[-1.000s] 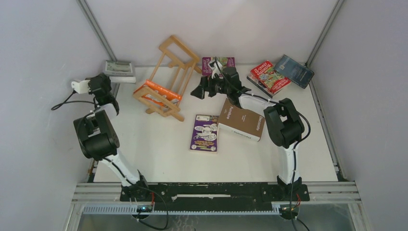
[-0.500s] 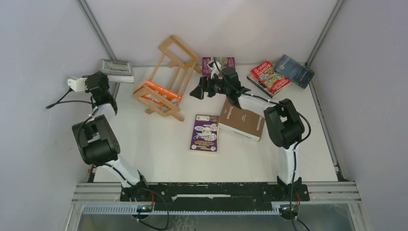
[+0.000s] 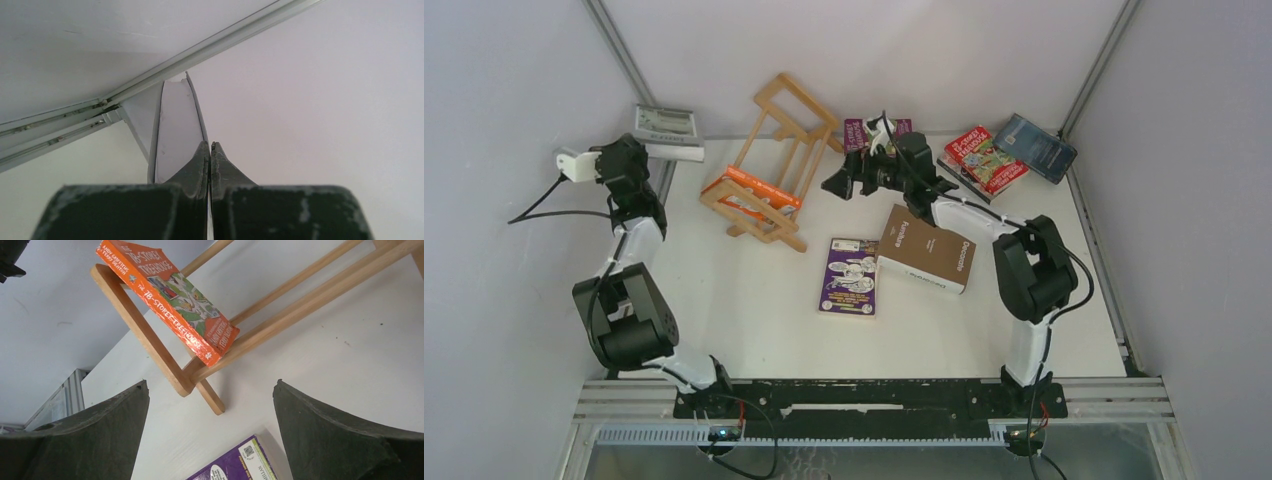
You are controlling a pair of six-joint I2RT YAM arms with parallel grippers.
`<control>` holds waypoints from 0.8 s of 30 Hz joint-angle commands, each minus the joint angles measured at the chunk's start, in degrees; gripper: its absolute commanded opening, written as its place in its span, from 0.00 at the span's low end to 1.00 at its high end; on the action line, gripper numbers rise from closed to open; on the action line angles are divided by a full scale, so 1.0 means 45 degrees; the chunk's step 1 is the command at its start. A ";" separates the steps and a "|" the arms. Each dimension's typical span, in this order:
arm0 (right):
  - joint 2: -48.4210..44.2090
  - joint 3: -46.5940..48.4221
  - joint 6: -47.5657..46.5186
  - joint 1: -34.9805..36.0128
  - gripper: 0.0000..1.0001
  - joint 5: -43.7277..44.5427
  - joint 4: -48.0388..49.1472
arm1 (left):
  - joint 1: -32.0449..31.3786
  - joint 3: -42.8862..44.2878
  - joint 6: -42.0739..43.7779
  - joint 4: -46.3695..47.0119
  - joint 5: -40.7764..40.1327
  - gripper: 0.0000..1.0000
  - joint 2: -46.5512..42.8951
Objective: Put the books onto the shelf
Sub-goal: Pick up the book at the corner of the board.
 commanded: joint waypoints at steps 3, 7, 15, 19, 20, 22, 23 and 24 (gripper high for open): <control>-0.1311 -0.0514 0.0429 0.0013 0.99 0.0380 0.0384 | -0.0315 0.0318 -0.0607 -0.0106 0.0004 0.00 -0.1464; -0.1749 -0.0942 0.0488 -0.0059 0.99 0.0662 0.0171 | -0.0468 -0.0128 -0.0993 -0.0203 0.0103 0.00 -0.1881; -0.2927 -0.2267 0.0380 -0.0190 0.99 0.0989 0.0161 | -0.1182 -0.1228 -0.1743 0.0251 -0.0235 0.00 -0.2535; -0.3458 -0.2715 0.0270 -0.0192 0.99 0.1038 0.0047 | -0.1639 -0.1680 -0.2411 0.0659 -0.0483 0.00 -0.2810; -0.3555 -0.2793 0.0258 -0.0187 0.99 0.1051 0.0009 | -0.1750 -0.1817 -0.2606 0.0745 -0.0560 0.00 -0.2887; -0.3741 -0.3001 0.0249 -0.0187 0.99 0.1087 -0.0041 | -0.2025 -0.1969 -0.2875 0.0810 -0.0696 0.00 -0.3057; -0.3847 -0.3100 0.0251 -0.0204 0.99 0.1094 -0.0046 | -0.2128 -0.2029 -0.2979 0.0811 -0.0762 0.00 -0.3165; -0.3941 -0.3217 0.0241 -0.0193 0.99 0.1115 -0.0047 | -0.2236 -0.2093 -0.3036 0.0828 -0.0797 0.00 -0.3249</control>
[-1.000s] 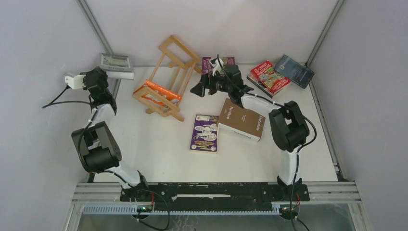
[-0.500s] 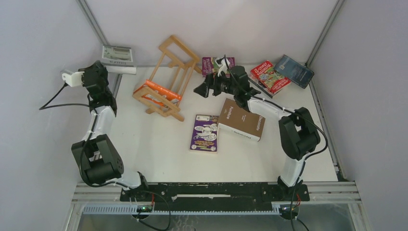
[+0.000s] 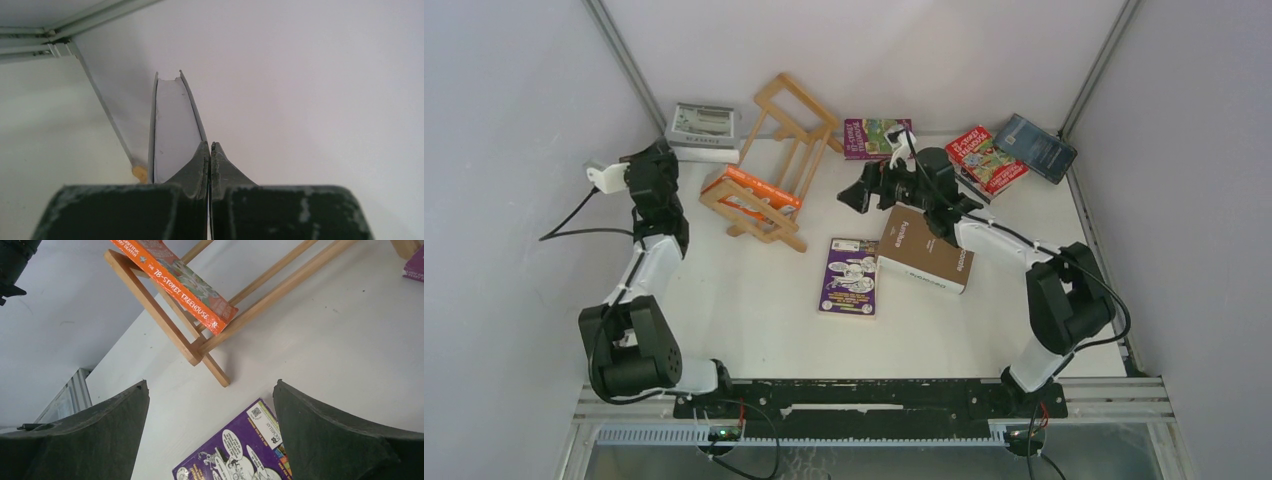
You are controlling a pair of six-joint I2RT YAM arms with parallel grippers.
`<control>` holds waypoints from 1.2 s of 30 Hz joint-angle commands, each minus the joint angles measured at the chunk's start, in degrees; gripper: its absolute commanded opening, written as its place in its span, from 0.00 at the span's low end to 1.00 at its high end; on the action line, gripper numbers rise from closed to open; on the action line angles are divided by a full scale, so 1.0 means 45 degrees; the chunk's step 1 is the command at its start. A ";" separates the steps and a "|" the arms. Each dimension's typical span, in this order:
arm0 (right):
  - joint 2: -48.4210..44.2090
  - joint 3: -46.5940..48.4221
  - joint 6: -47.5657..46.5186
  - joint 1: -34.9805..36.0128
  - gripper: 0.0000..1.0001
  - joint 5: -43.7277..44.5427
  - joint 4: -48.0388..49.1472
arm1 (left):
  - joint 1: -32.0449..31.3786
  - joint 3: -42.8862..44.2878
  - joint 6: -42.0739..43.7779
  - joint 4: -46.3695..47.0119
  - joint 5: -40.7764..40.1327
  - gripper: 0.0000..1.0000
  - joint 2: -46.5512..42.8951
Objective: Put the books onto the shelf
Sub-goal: Pick up the book at the corner of the board.
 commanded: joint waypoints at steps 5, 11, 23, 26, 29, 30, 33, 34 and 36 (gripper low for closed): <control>-0.1427 -0.0773 0.0022 -0.0072 0.99 0.0274 0.0064 | -0.0797 -0.0497 -0.1014 0.1267 -0.0618 0.00 -0.1483; -0.2256 -0.1441 -0.0048 -0.0069 0.99 0.0539 -0.0105 | -0.1250 -0.0809 -0.1300 0.1267 -0.0691 0.00 -0.1877; -0.3850 -0.2866 0.1447 -0.0489 0.99 0.2074 -0.0264 | -0.2459 -0.1155 -0.1624 0.1152 -0.0317 0.00 -0.2491; -0.4184 -0.3475 0.2436 -0.0891 0.99 0.2105 0.0095 | -0.2861 -0.1297 -0.1675 0.0913 -0.0323 0.00 -0.2832; -0.4390 -0.4043 0.3565 -0.1289 0.99 0.1789 0.0731 | -0.3299 -0.1469 -0.1778 0.0615 -0.0325 0.00 -0.3214; -0.4446 -0.4194 0.3920 -0.1356 0.99 0.1739 0.0961 | -0.3412 -0.1524 -0.1784 0.0519 -0.0321 0.00 -0.3328; -0.4478 -0.4412 0.4731 -0.1369 0.99 0.1570 0.1475 | -0.3853 -0.1589 -0.1752 0.0111 -0.0284 0.00 -0.3637; -0.4484 -0.4442 0.5081 -0.1339 0.99 0.1467 0.1667 | -0.3999 -0.1633 -0.1737 -0.0065 -0.0266 0.00 -0.3735; -0.4482 -0.4572 0.5772 -0.1349 0.99 0.1297 0.2198 | -0.4343 -0.1694 -0.1753 -0.0233 -0.0271 0.00 -0.3887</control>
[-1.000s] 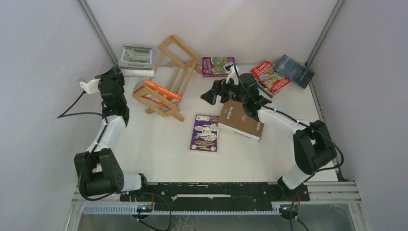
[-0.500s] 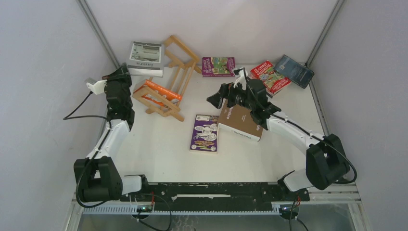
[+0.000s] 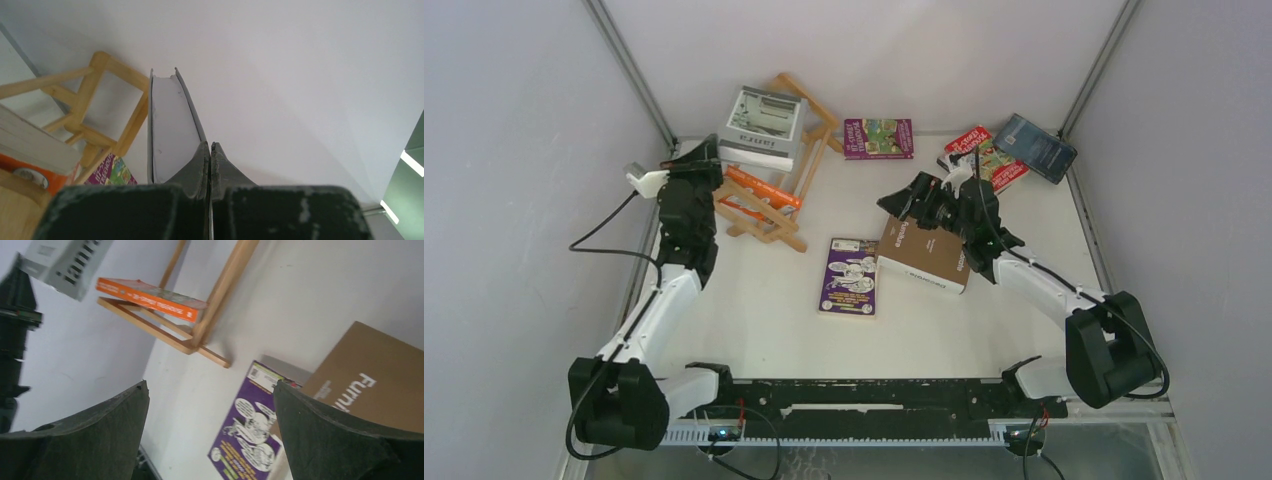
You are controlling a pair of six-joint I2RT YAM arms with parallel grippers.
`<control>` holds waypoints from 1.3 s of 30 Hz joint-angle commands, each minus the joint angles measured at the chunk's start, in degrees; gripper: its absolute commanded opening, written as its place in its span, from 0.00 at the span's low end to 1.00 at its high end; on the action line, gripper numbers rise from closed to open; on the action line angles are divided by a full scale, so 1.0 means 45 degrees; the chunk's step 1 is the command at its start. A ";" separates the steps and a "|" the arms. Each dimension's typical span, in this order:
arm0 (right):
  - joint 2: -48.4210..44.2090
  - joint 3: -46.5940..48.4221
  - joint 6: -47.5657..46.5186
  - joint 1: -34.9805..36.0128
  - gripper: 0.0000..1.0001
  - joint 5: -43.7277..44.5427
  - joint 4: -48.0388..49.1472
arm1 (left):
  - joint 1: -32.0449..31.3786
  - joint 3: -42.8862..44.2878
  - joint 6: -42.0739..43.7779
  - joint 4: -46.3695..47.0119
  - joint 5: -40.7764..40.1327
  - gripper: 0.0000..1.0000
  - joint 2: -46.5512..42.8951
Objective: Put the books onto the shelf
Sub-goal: Pick up the book at the corner of the board.
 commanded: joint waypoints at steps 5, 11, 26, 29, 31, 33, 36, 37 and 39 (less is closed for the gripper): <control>-0.0145 -0.0119 0.3415 -0.0032 0.99 -0.0980 0.3303 | -0.1272 -0.0362 -0.0234 -0.0311 0.0235 0.00 -0.0989; 0.1271 -0.0109 0.6074 -0.0203 0.99 -0.1736 0.6487 | -0.2058 -0.0609 -0.0271 -0.0570 0.0108 0.00 -0.1310; 0.5196 0.1534 1.0062 -0.0273 0.99 -0.2178 1.1151 | -0.3228 -0.0646 -0.0752 -0.0252 0.0518 0.00 -0.0701; 0.5609 0.1883 1.0376 -0.0273 0.99 -0.2107 1.1405 | -0.3289 -0.0633 -0.0879 -0.0043 0.0774 0.00 -0.0399; 0.5899 0.2175 1.0567 -0.0266 0.99 -0.2100 1.1476 | -0.3379 -0.0574 -0.0881 -0.0001 0.0905 0.00 -0.0248; 0.6124 0.2394 1.0675 -0.0221 0.99 -0.2052 1.1529 | -0.3439 -0.0549 -0.0948 0.0056 0.0995 0.00 -0.0126; 0.6379 0.2634 1.0693 -0.0131 0.99 -0.1959 1.1517 | -0.3465 -0.0548 -0.1102 0.0260 0.1176 0.00 0.0055; 0.6465 0.2694 1.0702 -0.0104 0.99 -0.1942 1.1517 | -0.3470 -0.0531 -0.1130 0.0295 0.1235 0.00 0.0090; 0.6619 0.2789 1.0730 -0.0020 0.99 -0.1893 1.1517 | -0.3470 -0.0525 -0.1167 0.0361 0.1314 0.00 0.0103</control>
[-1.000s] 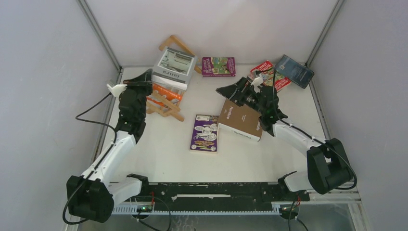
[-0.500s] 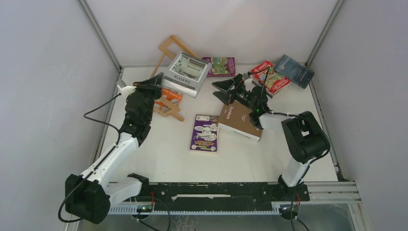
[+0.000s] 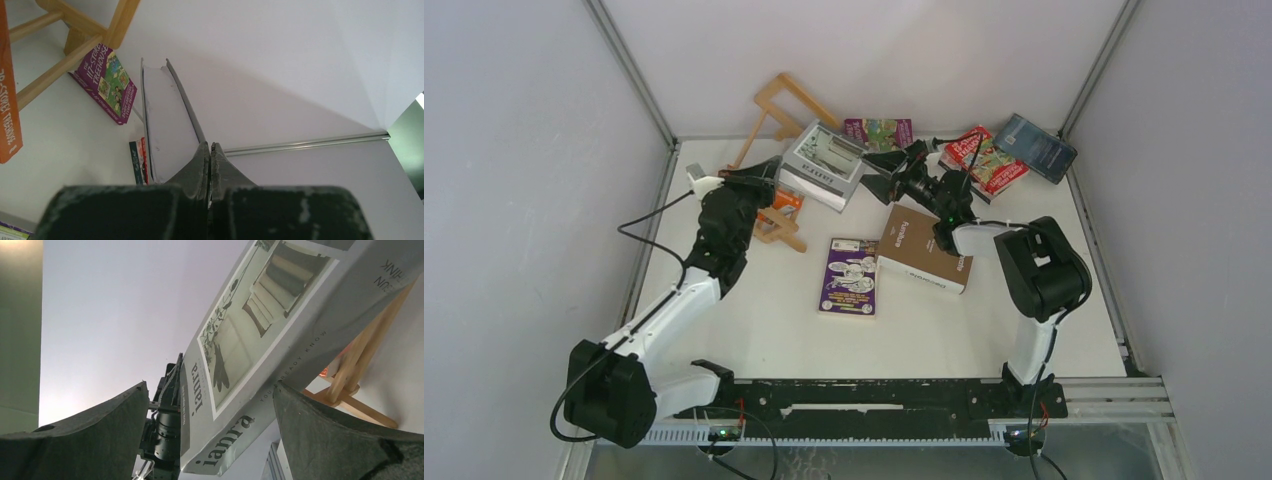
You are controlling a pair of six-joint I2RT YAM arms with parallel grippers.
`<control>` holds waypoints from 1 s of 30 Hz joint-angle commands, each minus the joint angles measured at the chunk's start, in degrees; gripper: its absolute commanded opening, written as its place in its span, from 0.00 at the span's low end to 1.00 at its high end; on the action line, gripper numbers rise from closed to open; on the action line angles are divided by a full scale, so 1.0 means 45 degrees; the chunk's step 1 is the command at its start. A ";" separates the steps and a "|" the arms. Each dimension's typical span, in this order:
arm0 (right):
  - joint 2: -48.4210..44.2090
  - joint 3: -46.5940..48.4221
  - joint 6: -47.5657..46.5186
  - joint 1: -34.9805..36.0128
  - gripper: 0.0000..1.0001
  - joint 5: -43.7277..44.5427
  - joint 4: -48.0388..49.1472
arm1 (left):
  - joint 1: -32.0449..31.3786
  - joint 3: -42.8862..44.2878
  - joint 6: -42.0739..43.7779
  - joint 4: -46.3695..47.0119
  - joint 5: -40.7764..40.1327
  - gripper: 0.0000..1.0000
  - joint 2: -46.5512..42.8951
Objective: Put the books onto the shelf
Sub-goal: Pick up the book at the corner of the board.
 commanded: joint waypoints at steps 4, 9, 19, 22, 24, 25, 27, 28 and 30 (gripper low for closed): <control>0.0194 0.0575 0.0302 0.0255 0.99 0.0058 0.1370 | -0.0078 0.0122 -0.0450 0.1391 0.0389 0.00 -0.0090; -0.0309 0.0314 -0.0102 0.0237 0.99 -0.0076 0.0820 | -0.0068 0.0364 -0.0304 0.1432 0.0398 0.00 -0.0009; -0.0528 0.0070 -0.0209 0.0178 0.99 -0.0207 0.0609 | 0.0029 0.0586 -0.0239 0.1529 0.0473 0.00 0.0096; -0.0643 -0.0067 -0.0275 0.0178 0.99 -0.0275 0.0548 | 0.0087 0.0670 -0.0172 0.1529 0.0465 0.00 0.0103; -0.0687 -0.0125 -0.0448 0.0179 0.99 -0.0326 0.0260 | 0.0155 0.0721 -0.0178 0.1572 0.0524 0.00 0.0164; -0.0668 -0.0136 -0.0507 0.0167 0.99 -0.0355 0.0133 | 0.0161 0.0741 -0.0204 0.1613 0.0551 0.00 0.0194; -0.0516 -0.0142 -0.0466 0.0160 0.99 -0.0400 0.0124 | 0.0191 0.0770 -0.0227 0.1645 0.0561 0.00 0.0247; -0.0435 -0.0141 -0.0409 0.0165 0.99 -0.0411 0.0221 | 0.0192 0.0777 -0.0259 0.1661 0.0563 0.00 0.0265; -0.0335 -0.0132 -0.0353 0.0158 0.99 -0.0368 0.0297 | 0.0227 0.0825 -0.0315 0.1727 0.0602 0.00 0.0341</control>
